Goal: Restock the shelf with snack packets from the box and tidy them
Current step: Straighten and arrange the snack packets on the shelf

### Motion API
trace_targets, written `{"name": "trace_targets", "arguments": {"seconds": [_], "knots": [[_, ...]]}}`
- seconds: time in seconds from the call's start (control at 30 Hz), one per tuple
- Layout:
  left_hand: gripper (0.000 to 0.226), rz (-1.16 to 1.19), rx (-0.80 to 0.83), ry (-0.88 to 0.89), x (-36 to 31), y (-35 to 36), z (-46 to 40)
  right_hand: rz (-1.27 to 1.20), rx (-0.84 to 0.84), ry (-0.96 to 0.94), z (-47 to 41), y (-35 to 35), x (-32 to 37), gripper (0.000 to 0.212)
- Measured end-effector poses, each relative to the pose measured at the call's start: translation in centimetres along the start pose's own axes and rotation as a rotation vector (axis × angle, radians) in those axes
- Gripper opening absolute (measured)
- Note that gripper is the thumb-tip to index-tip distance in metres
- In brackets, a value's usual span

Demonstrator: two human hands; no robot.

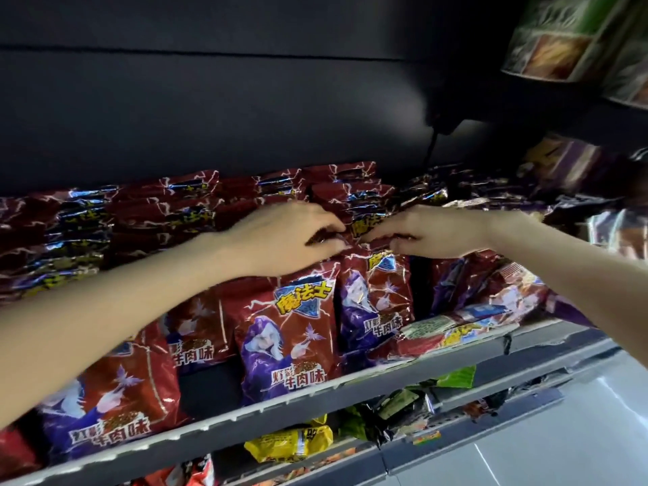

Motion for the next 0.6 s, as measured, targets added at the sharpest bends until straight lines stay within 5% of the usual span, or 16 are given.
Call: {"name": "trace_targets", "arguments": {"seconds": [0.13, 0.27, 0.43, 0.6], "knots": [[0.057, -0.059, 0.128, -0.024, -1.6, 1.6, -2.4, -0.019, -0.225, 0.009, 2.7, -2.6, -2.4, 0.031], [0.044, 0.035, 0.082, 0.001, -2.2, 1.9, -3.0, 0.089, -0.343, 0.137, 3.5, -3.7, -6.0, 0.028], [0.033, 0.124, 0.013, 0.065, -3.5, 1.5, -3.0, 0.179, -0.277, 0.219, 0.4, -2.9, -7.2, 0.037], [0.021, 0.162, 0.005, 0.046, -4.2, 2.0, -2.9, 0.182, -0.027, 0.272, -1.9, -2.9, -7.6, 0.04]]}}
Point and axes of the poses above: each hand's wrist, its own z-axis away from the middle knuckle, its own y-axis out of the palm, x = y × z, the point moved 3 cm from there along -z, towards the middle knuckle, and after that the axes turned 10 degrees about y, right-handed, at the moved point
